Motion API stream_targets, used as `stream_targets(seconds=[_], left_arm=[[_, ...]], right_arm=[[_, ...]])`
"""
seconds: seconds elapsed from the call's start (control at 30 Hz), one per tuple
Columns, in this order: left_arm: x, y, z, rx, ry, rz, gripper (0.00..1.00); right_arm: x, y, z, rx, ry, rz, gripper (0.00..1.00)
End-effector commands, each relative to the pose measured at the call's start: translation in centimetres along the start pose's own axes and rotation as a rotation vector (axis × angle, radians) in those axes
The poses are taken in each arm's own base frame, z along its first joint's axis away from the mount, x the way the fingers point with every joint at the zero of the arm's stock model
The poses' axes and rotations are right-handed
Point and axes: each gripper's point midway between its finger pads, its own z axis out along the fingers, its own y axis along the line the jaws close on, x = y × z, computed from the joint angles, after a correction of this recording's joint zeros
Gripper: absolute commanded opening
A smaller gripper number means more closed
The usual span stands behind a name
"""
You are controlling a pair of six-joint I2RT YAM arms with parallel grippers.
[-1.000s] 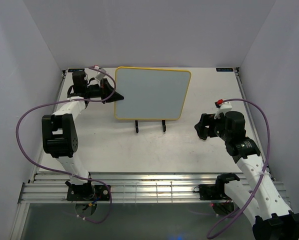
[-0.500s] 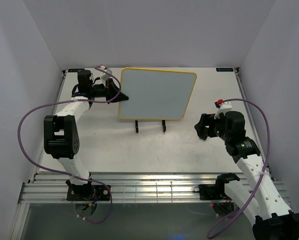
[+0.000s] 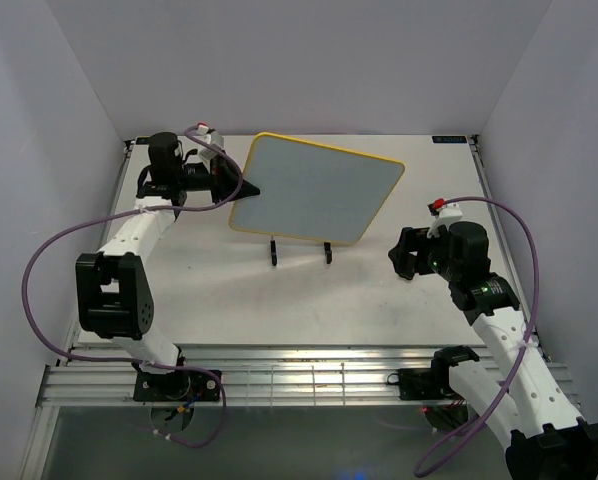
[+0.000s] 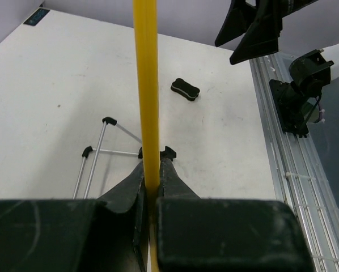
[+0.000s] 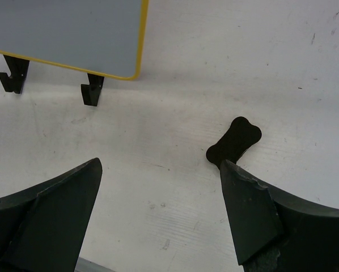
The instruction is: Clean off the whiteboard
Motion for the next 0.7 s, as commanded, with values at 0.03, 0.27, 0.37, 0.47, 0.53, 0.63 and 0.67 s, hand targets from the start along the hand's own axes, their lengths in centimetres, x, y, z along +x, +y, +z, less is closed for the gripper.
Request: stream_targets(seconds=[0.03,0.27,0.37,0.47,0.53,0.63,0.67], left_arm=[[-3.0,-8.5,-0.8,0.400,-0.040,0.144,0.00],[-1.9,-7.1,-0.5,0.365,-0.037,0.095,0.00],[-1.4,-6.3,-0.3,0.328,-0.036,0.089,0.00],[-0.8,-5.6,-0.1,0.310,-0.034,0.070,0.00],[-0.5,-5.0,-0.4,0.305,-0.036,0.058,0.00],[0.2,-3.4,-1.4,0.309,-0.044,0.018,0.00],[0.7,-2.5,-1.6,0.298,-0.045,-0.003,0.00]], right_arm=[[-0.8,0.3,0.0,-0.017,-0.033,-0.025,0.90],[-0.7,0.3,0.0,-0.017,-0.032,-0.025,0.90],[-0.7,0.3,0.0,-0.016,-0.030,-0.025,0.90],[-0.7,0.3,0.0,-0.017,-0.032,-0.025,0.90],[-0.7,0.3,-0.1,-0.018,-0.033,-0.025,0.90],[-0.6,0.5,0.0,-0.026,-0.032,-0.026,0.90],[-0.7,0.5,0.0,-0.029,-0.034,-0.027,0.90]])
